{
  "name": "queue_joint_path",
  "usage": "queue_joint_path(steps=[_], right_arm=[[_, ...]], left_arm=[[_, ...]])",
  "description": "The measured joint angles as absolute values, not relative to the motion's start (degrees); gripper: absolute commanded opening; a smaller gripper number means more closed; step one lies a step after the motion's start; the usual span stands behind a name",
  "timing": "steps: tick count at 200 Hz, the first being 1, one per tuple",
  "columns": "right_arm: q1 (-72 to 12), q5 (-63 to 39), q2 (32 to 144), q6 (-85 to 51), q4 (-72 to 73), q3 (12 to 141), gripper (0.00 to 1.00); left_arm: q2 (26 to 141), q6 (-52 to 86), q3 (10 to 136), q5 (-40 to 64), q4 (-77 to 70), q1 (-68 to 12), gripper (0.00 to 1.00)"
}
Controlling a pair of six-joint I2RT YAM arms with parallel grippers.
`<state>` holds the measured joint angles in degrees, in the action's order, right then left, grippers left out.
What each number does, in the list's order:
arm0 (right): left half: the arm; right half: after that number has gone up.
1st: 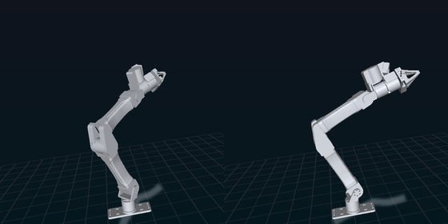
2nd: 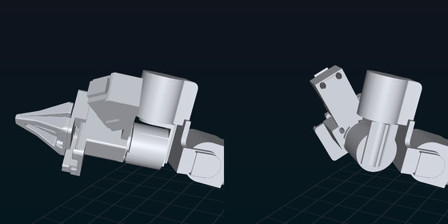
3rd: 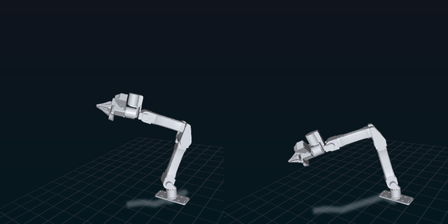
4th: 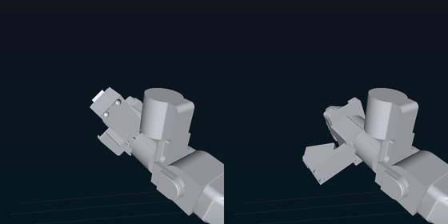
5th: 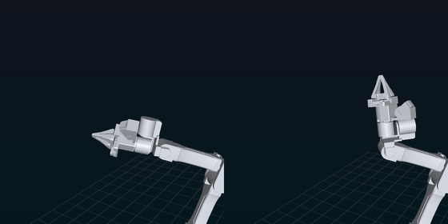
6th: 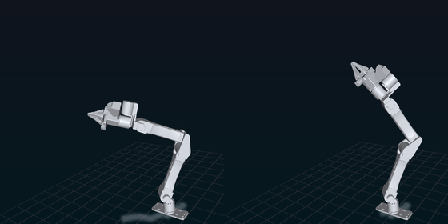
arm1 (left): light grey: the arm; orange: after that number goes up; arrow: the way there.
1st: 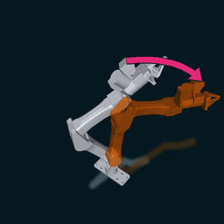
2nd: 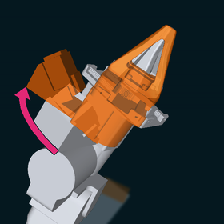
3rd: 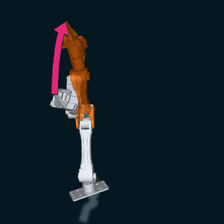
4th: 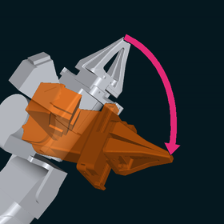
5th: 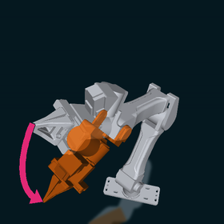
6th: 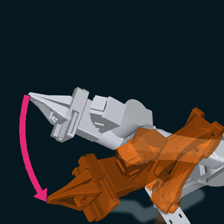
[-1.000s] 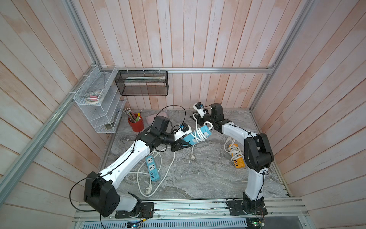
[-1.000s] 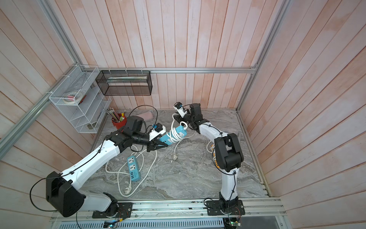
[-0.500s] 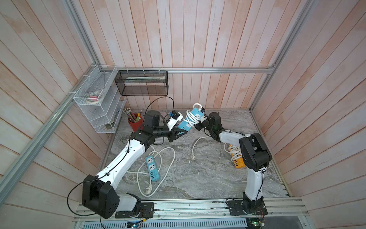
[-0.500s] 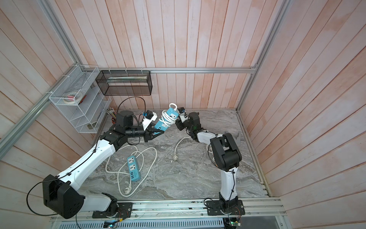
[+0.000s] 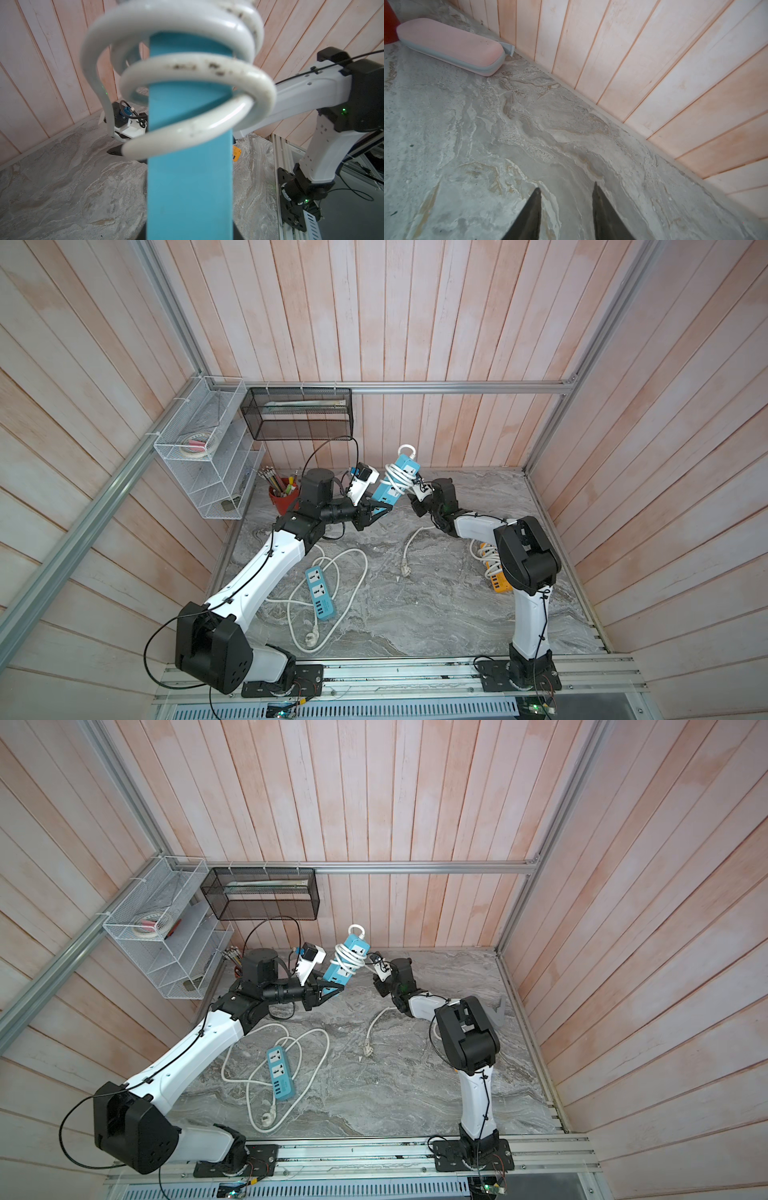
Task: Wrap the cord around the power strip
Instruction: Wrap the power cord around the power strip.
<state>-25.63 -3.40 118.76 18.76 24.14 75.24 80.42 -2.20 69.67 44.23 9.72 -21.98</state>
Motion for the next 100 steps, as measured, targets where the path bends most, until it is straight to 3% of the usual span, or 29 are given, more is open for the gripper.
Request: queue_joint_path(steps=[26,52,100], right_arm=[[-26.68,-1.26,117.47,20.64,23.92,72.86,0.11],[-29.19,-0.3,112.33,22.28,24.03,66.72,0.01],[-34.65,3.07,102.69,27.4,22.85,60.51,0.0]], left_arm=[[81.54,2.87,69.67,42.65,7.01,-18.83,0.0],[83.5,8.08,69.69,40.03,5.19,-14.06,0.0],[89.1,6.37,74.78,30.94,10.94,-11.11,0.0]])
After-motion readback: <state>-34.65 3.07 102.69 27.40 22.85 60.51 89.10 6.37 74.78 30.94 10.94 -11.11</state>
